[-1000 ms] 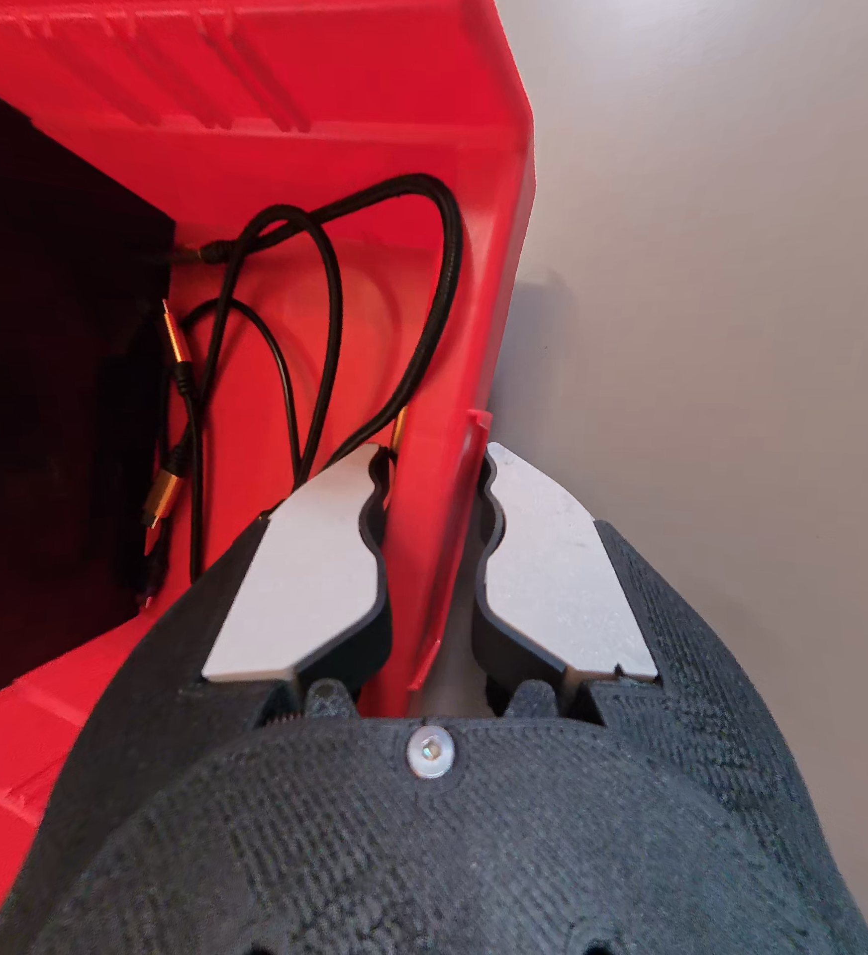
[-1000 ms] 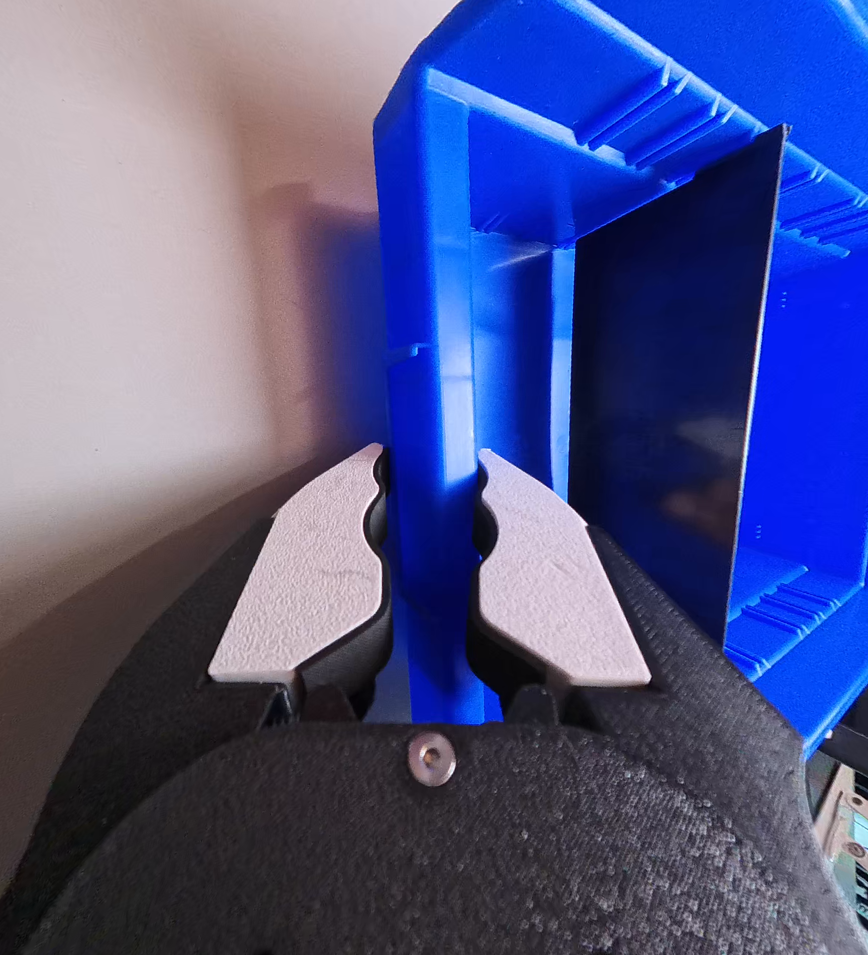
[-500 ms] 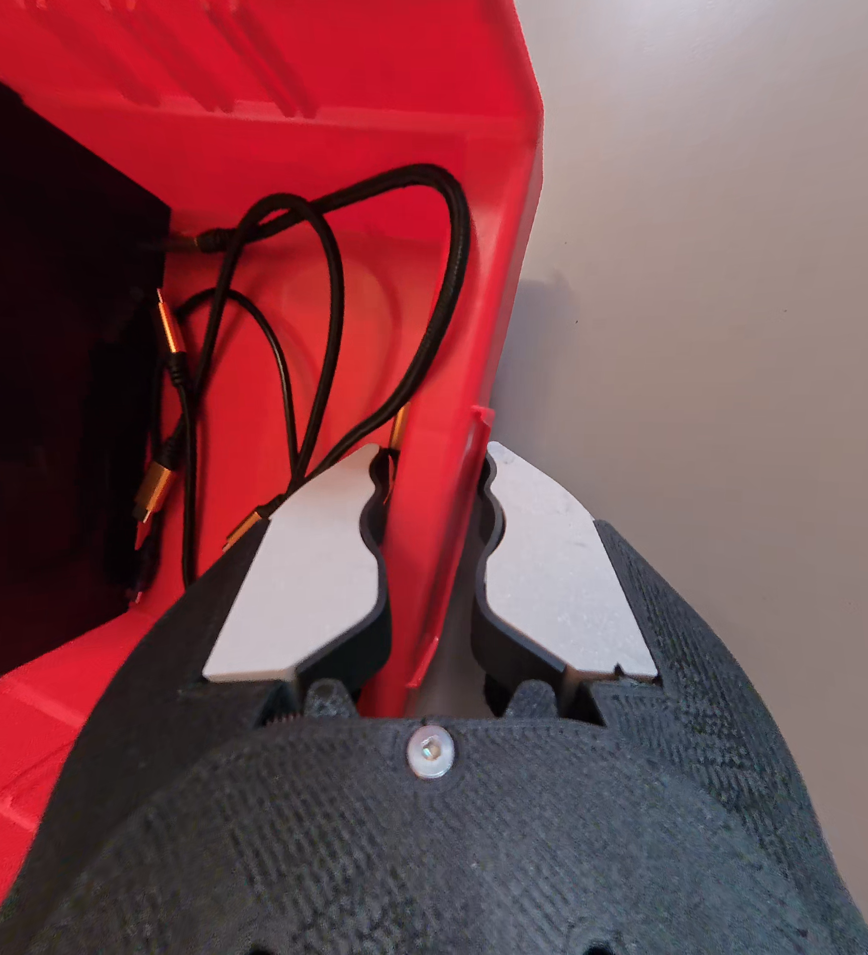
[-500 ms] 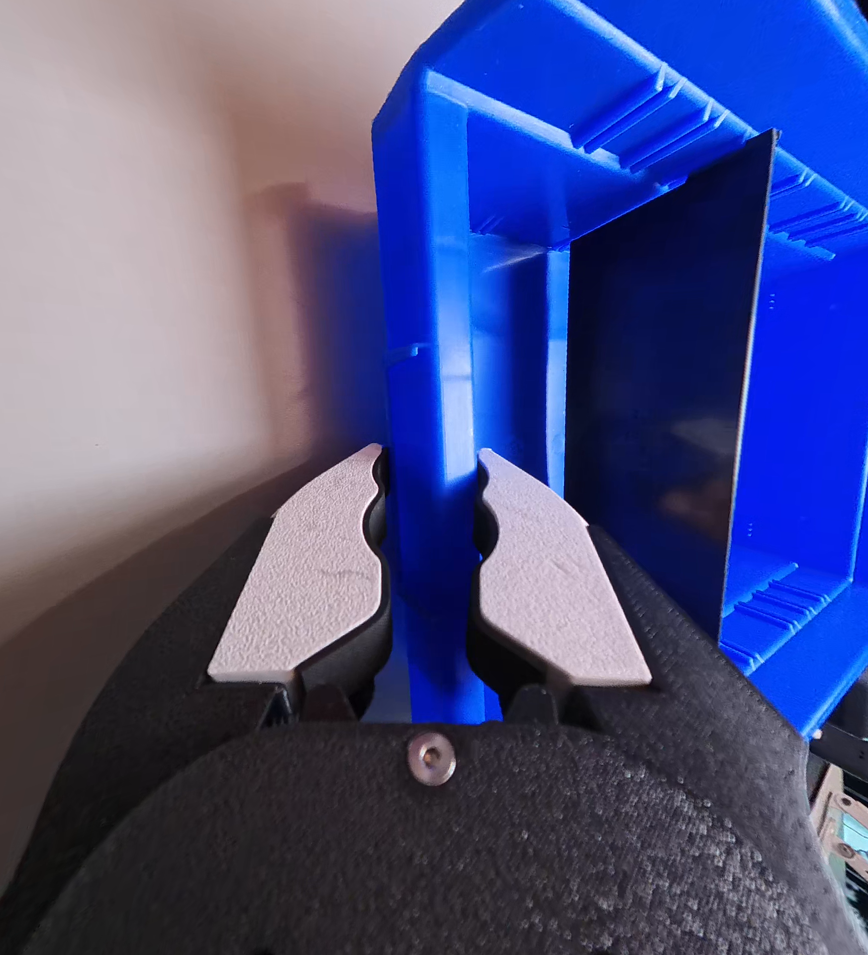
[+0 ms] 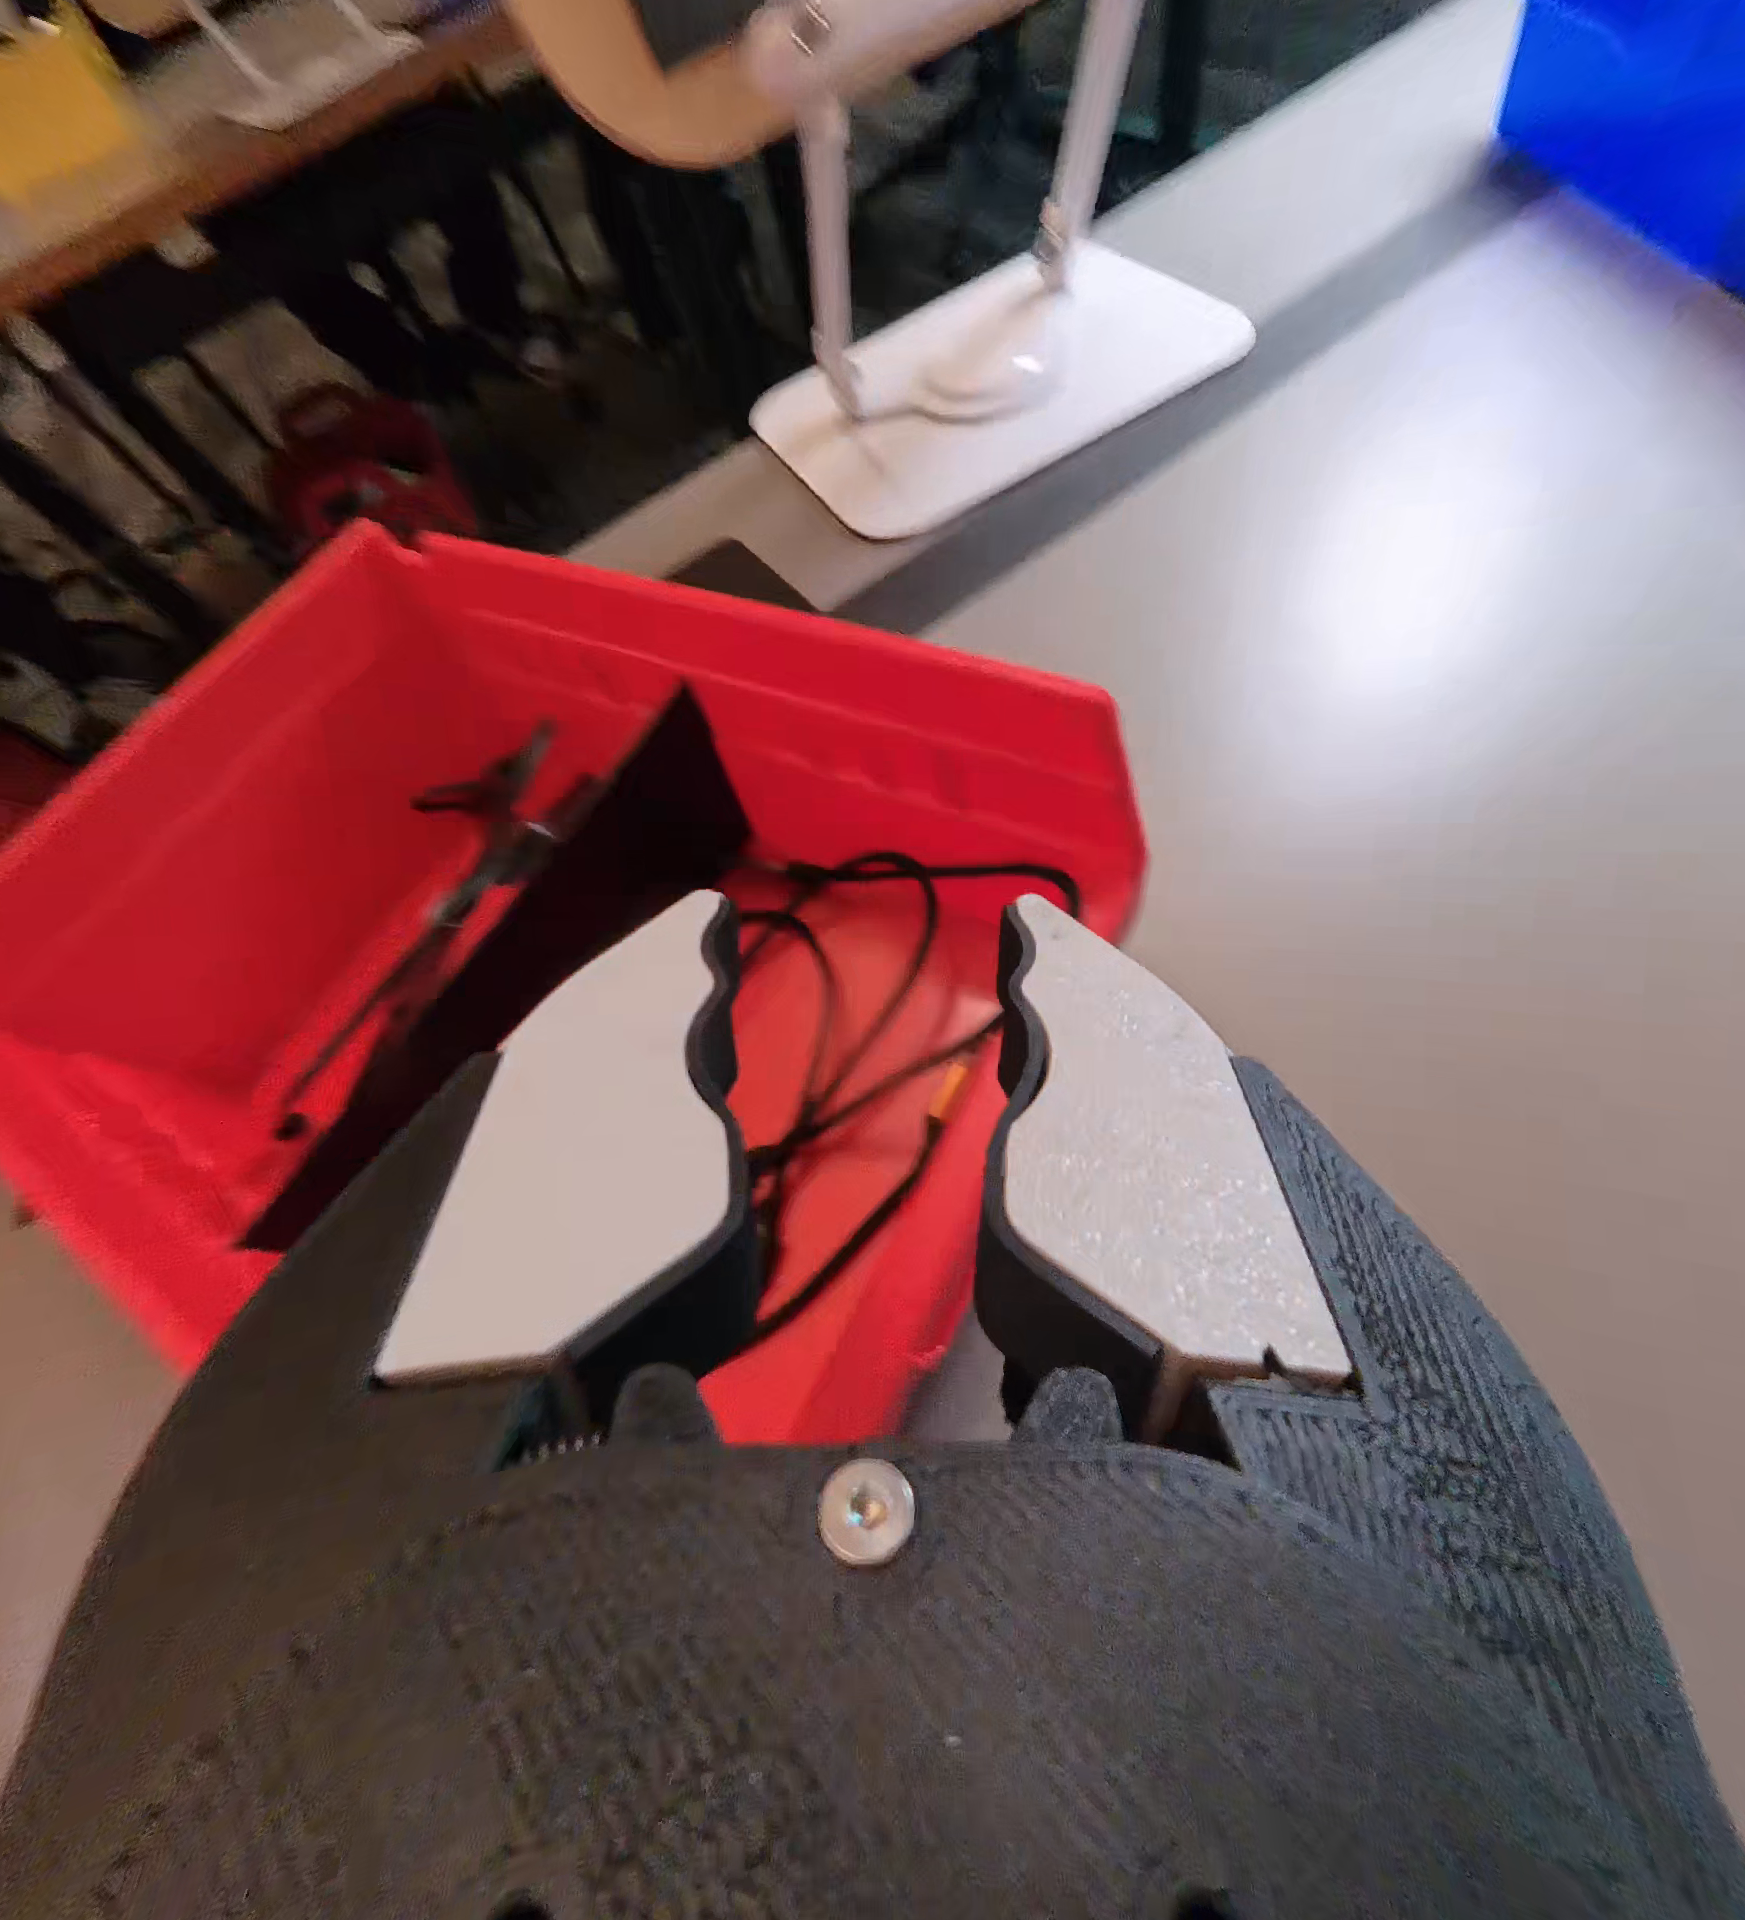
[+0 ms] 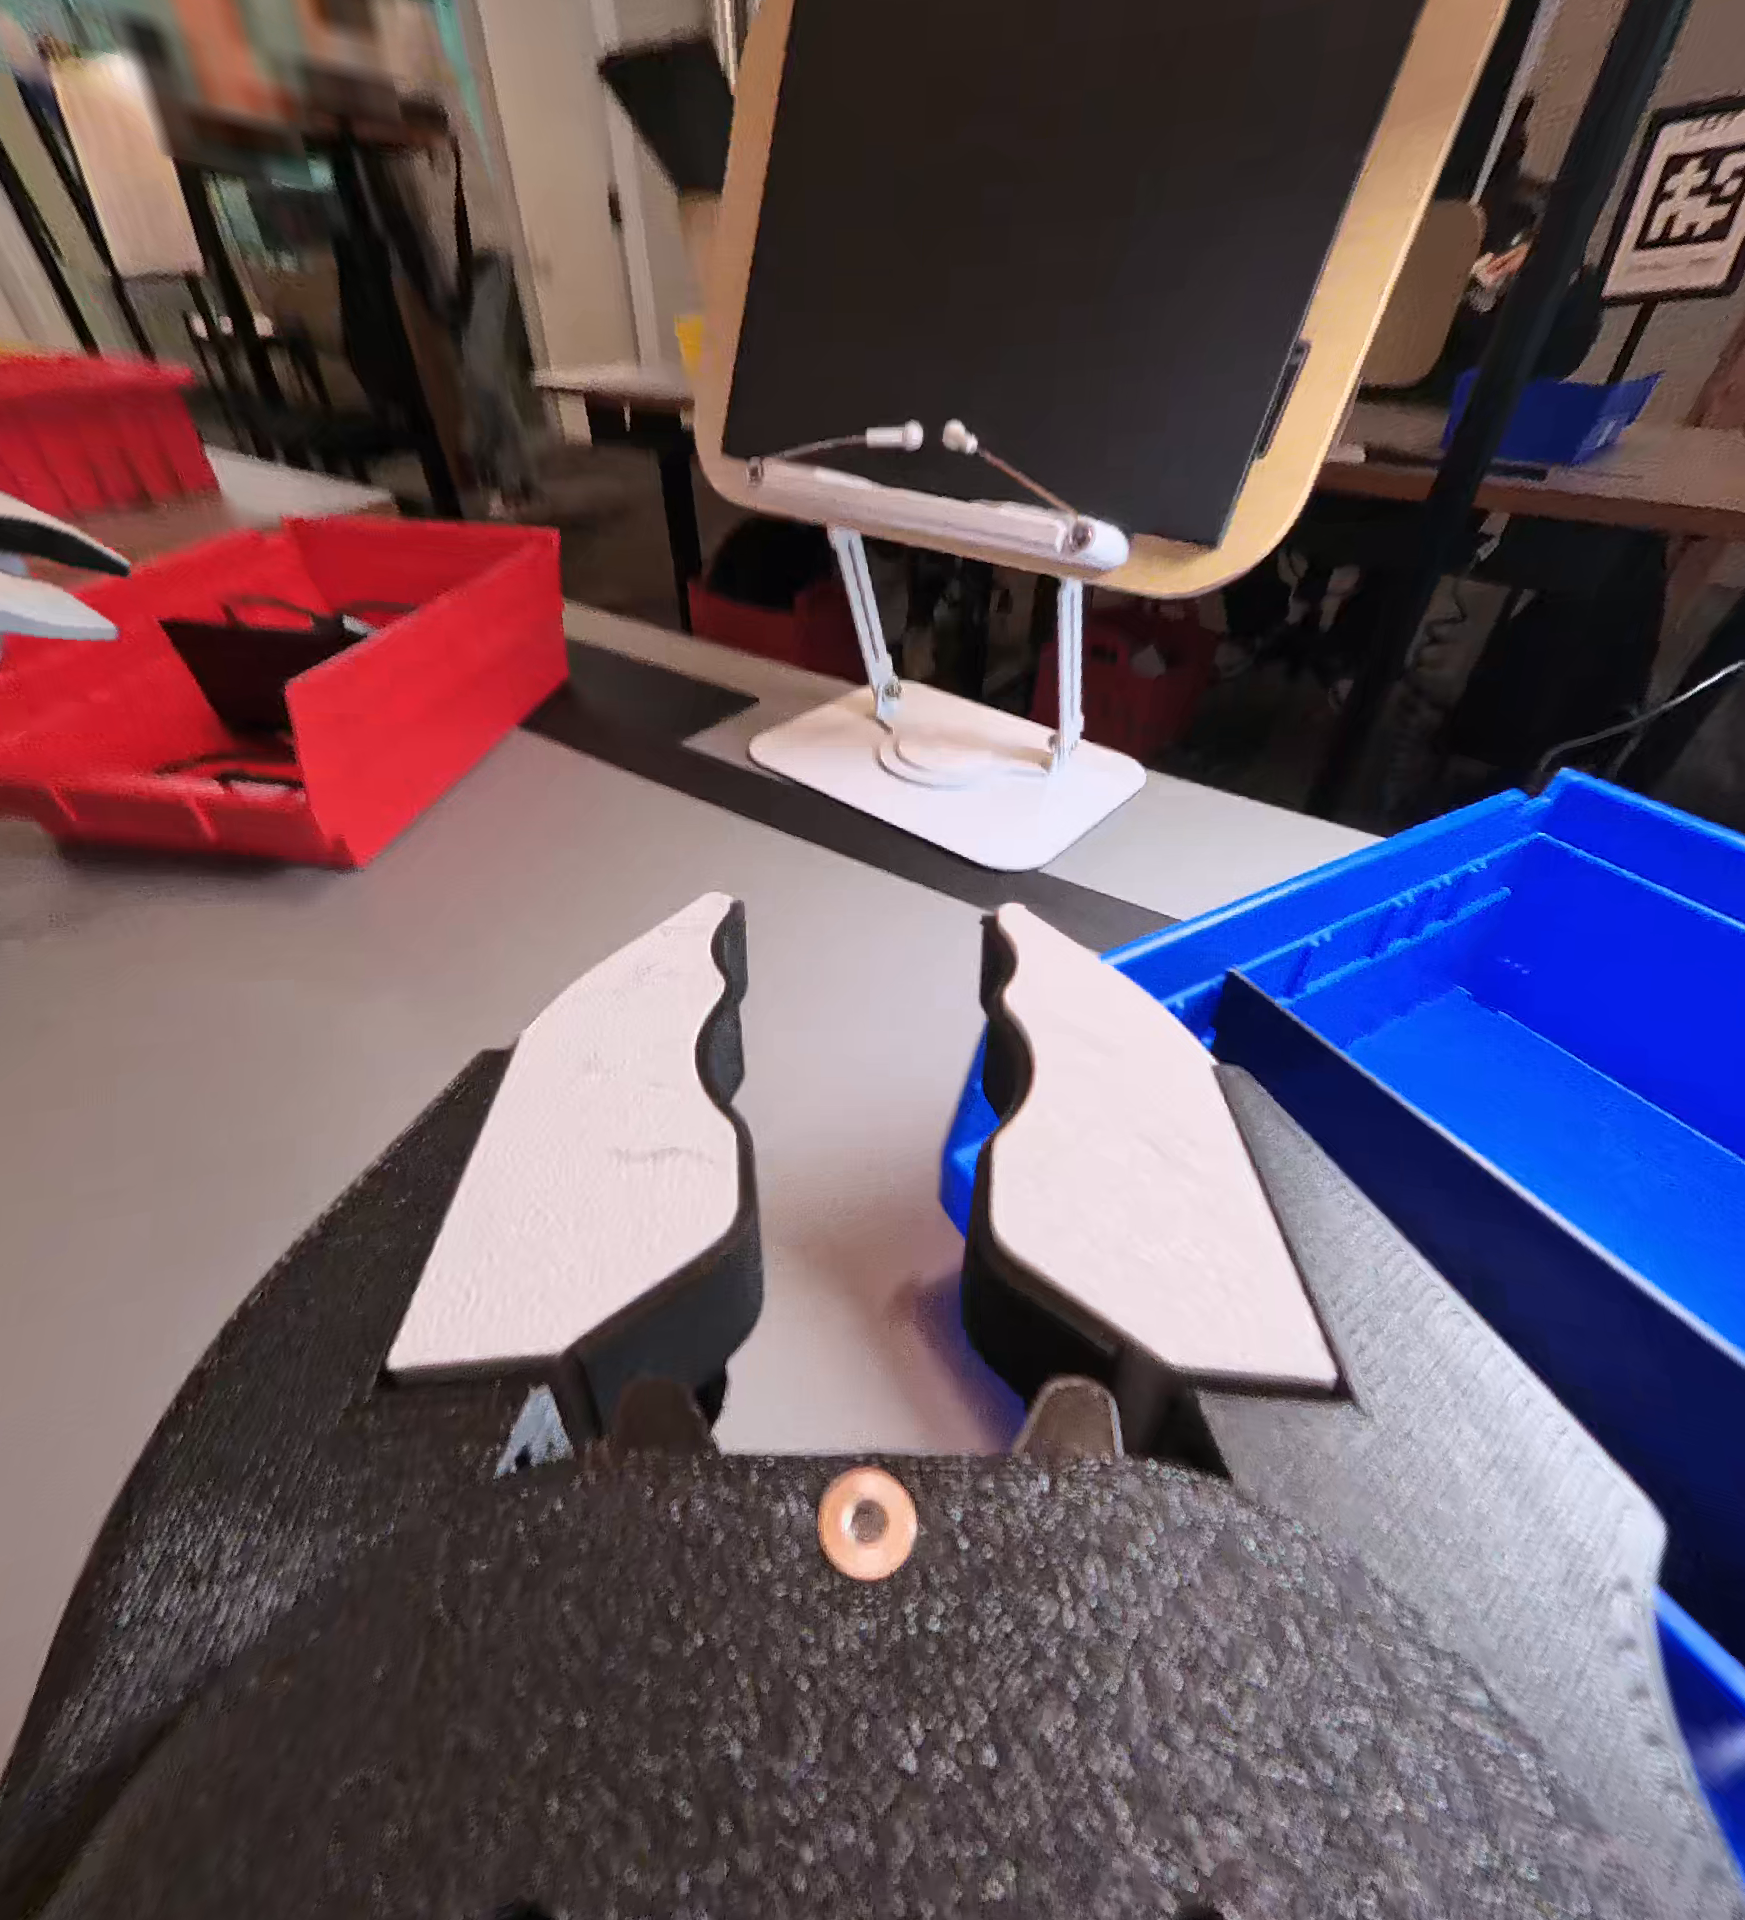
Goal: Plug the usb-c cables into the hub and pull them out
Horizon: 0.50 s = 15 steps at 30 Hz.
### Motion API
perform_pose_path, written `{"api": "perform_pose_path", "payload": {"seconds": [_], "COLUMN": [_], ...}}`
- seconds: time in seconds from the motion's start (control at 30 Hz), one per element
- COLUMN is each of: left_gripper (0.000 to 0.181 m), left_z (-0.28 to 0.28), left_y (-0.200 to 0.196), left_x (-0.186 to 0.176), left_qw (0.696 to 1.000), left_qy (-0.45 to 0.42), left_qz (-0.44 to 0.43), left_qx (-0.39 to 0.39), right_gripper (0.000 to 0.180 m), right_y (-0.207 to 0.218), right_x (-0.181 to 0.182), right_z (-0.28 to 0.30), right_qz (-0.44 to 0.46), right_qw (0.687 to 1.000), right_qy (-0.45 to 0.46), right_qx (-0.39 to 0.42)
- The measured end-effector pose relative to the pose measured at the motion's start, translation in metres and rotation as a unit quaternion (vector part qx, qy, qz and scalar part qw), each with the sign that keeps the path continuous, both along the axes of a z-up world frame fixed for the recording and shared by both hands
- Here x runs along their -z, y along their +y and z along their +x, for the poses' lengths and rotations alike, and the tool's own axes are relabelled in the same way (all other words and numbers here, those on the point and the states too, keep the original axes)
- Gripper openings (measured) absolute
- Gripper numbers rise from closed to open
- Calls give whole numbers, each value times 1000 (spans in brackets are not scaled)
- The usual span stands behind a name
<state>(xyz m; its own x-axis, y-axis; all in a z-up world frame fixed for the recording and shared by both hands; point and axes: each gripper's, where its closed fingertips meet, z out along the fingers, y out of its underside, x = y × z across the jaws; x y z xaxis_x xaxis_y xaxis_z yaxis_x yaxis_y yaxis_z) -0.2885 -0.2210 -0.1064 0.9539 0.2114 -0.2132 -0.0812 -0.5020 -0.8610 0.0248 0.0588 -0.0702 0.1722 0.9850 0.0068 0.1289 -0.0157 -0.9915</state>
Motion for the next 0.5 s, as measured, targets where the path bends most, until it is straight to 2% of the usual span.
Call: {"api": "perform_pose_path", "payload": {"seconds": [0.1, 0.17, 0.33, 0.5], "left_gripper": [46, 45, 43, 37], "left_z": [-29, -50, -95, -109], "left_y": [-2, -1, -1, 3], "left_x": [-27, -32, 2, 31], "left_qw": [1000, 998, 974, 943], "left_qy": [2, 7, 28, 54], "left_qz": [-1, -37, -215, -324], "left_qx": [-31, -43, -60, -53], "right_gripper": [43, 43, 40, 40], "right_y": [-8, -14, -27, -39], "right_x": [7, 14, 30, 40], "right_z": [-5, -7, -10, -11], "right_qz": [4, 16, 45, 29], "right_qw": [999, 998, 998, 999], "right_qy": [43, 47, 32, 16], "right_qx": [23, 26, 11, -20]}}
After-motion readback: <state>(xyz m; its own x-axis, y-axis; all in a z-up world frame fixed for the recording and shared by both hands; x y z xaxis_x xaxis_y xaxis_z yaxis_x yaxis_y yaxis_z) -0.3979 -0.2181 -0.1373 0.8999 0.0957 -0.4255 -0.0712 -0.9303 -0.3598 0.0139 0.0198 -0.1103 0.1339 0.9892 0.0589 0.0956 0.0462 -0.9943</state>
